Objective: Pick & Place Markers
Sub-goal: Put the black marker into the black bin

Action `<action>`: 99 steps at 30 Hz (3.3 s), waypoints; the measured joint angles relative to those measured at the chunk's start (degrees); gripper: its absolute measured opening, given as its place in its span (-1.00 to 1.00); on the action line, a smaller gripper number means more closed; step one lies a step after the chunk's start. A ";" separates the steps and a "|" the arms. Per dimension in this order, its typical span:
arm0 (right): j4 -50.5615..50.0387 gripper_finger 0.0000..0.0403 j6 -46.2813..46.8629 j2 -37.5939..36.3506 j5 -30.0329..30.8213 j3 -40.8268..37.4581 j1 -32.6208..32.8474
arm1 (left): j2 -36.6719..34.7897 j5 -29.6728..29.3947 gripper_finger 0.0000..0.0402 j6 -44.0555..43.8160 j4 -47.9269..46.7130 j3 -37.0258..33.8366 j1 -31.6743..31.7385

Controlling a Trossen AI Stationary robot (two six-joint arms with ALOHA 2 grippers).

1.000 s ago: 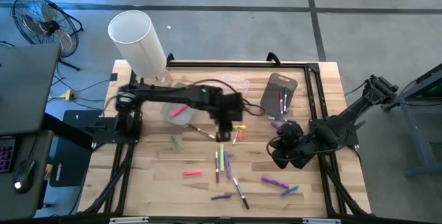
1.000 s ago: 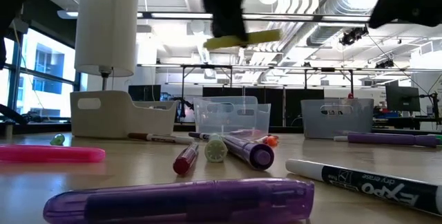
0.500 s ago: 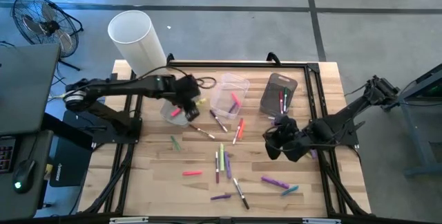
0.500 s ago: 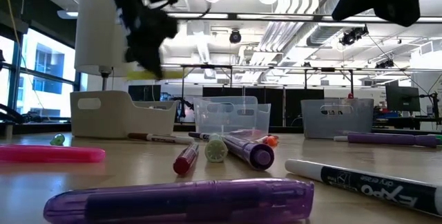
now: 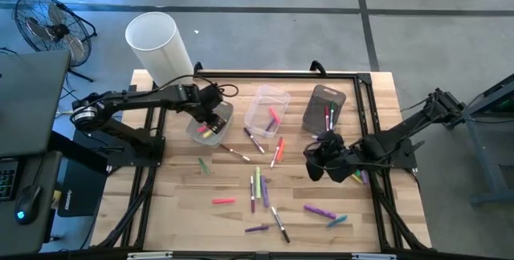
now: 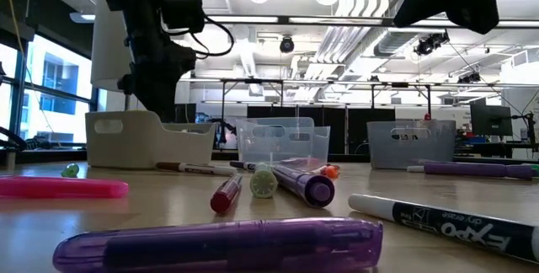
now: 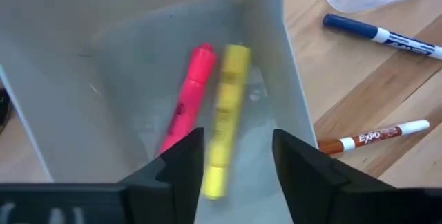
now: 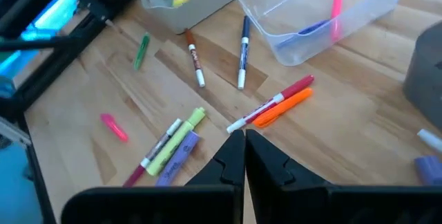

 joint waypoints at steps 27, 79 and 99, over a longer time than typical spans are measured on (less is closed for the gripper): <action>-2.22 -1.00 -19.65 0.00 8.66 0.00 -2.30 | -6.39 -3.47 -0.90 -14.56 -2.58 2.45 -32.19; -33.43 -0.35 23.22 67.51 -39.96 66.62 2.33 | -42.59 -6.79 -1.00 1.91 -2.16 -18.58 -48.03; -37.23 -0.84 13.52 73.12 -38.76 66.90 0.11 | -42.58 -7.31 -1.00 1.90 -2.82 -18.58 -48.03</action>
